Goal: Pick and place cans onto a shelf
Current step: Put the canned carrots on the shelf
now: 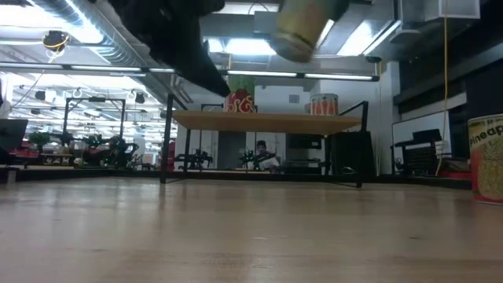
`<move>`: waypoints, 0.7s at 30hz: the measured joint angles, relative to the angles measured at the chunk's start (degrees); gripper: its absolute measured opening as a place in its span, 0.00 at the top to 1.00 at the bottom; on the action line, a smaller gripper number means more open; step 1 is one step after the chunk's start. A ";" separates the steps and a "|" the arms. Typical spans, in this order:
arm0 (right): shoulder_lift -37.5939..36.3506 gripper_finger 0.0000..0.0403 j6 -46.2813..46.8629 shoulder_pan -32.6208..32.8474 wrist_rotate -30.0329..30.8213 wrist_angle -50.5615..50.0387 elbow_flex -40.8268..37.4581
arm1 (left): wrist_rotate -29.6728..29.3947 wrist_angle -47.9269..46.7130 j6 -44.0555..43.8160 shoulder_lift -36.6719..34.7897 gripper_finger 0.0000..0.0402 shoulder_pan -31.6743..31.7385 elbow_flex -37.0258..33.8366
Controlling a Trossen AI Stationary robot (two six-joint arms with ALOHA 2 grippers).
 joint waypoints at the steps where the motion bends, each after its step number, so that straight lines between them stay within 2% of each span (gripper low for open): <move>1: 0.00 0.99 -0.67 -1.61 0.05 -0.01 1.54 | 0.00 1.22 0.00 0.00 0.76 0.12 -0.70; 7: 0.00 0.99 -4.50 -12.23 0.13 0.52 8.42 | 0.02 4.58 -0.02 0.02 0.76 0.38 -3.17; 12: 0.84 0.99 -5.18 -21.03 0.09 5.70 10.80 | 0.02 4.81 -0.02 0.02 0.76 0.36 -3.27; 21: 9.81 0.99 -5.31 -33.58 -0.04 5.65 17.78 | 0.02 4.81 0.33 0.02 0.76 0.38 -3.27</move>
